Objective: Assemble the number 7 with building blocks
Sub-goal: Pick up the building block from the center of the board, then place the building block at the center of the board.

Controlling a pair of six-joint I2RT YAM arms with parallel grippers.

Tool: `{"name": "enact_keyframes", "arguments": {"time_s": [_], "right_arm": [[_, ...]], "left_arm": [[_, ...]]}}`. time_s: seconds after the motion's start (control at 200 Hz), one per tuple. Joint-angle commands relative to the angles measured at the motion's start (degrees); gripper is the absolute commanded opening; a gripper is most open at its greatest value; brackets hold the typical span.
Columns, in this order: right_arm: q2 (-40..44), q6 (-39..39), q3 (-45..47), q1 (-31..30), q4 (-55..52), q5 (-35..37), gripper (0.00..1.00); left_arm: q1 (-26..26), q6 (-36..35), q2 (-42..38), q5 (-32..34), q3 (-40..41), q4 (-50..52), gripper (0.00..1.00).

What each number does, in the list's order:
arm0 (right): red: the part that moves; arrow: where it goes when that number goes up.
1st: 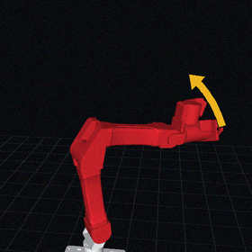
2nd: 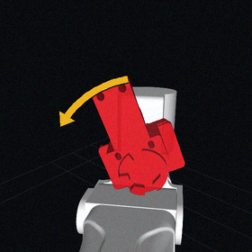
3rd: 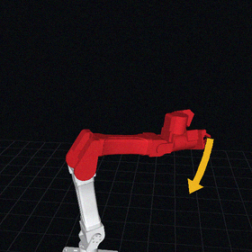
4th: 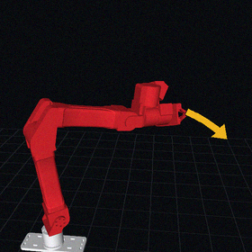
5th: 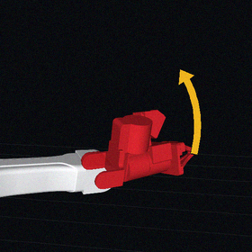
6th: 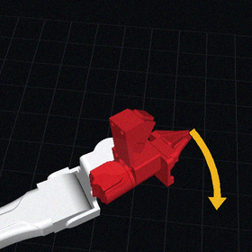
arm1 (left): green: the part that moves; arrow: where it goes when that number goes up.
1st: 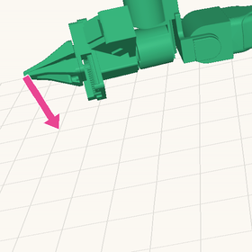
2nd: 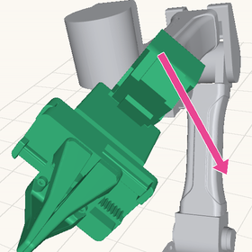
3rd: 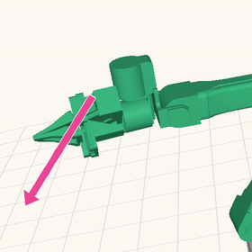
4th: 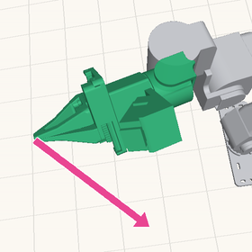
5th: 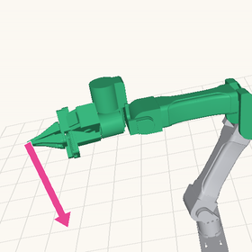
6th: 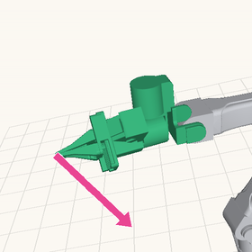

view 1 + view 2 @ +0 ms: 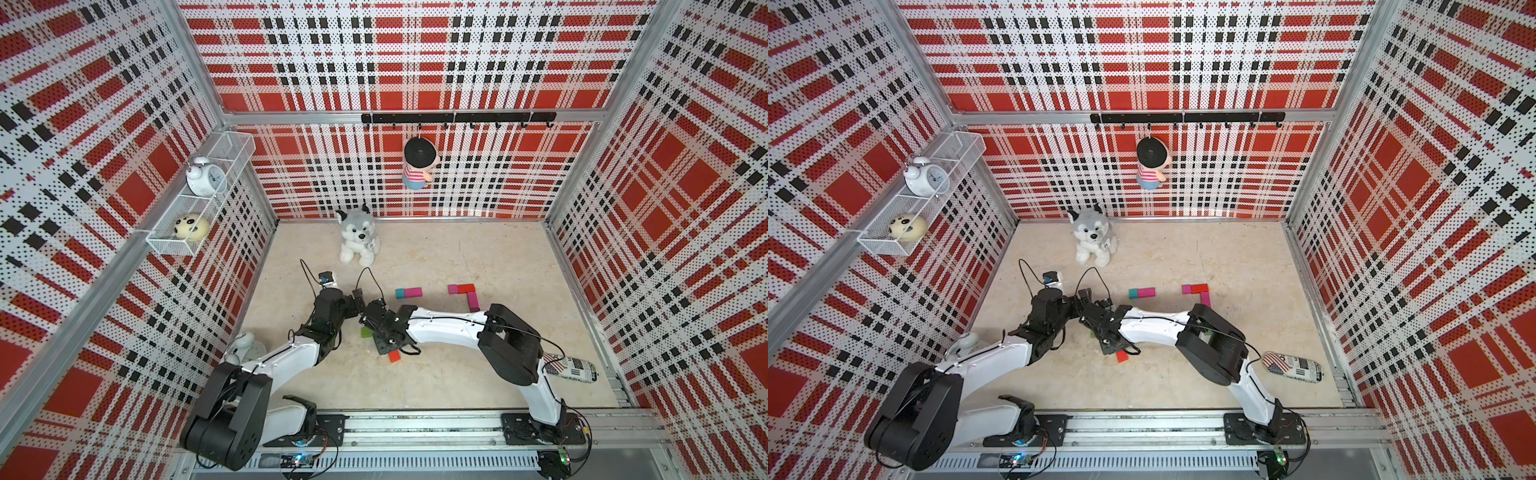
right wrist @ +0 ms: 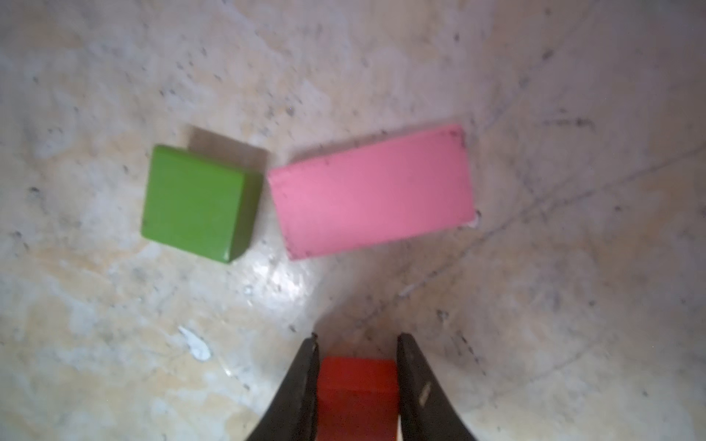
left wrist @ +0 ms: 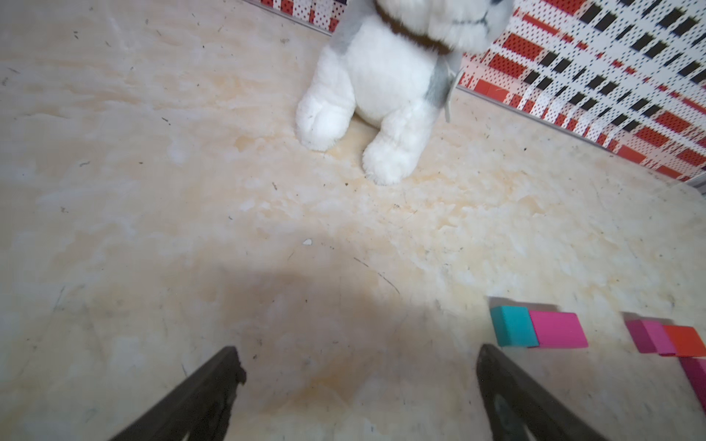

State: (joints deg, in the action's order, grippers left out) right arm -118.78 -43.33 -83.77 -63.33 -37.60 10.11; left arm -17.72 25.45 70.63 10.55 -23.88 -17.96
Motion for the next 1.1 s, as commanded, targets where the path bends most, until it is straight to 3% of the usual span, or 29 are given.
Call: {"name": "enact_keyframes", "arguments": {"time_s": [0.0,0.271,0.551,0.797,1.092], "right_arm": [[4.1,-1.8,5.0,0.0,0.0,0.5,0.08],[11.4,0.6,5.7,0.6,-1.6,7.0,0.09],[13.8,4.9,8.7,8.6,1.1,7.1,0.09],[11.3,8.9,6.1,16.3,3.9,5.0,0.1],[4.1,11.3,1.5,21.3,7.1,-0.6,0.12]], "left_arm": [[0.0,0.6,-2.1,-1.3,1.0,-1.3,0.98],[-0.7,0.8,-2.8,-0.2,0.7,-0.2,0.98],[-1.4,0.5,3.0,-1.0,-2.2,-0.3,0.98],[-2.9,0.0,9.8,-0.9,-6.8,-0.3,0.98],[-3.5,-0.5,16.1,-1.0,-10.3,0.1,0.98]]}}
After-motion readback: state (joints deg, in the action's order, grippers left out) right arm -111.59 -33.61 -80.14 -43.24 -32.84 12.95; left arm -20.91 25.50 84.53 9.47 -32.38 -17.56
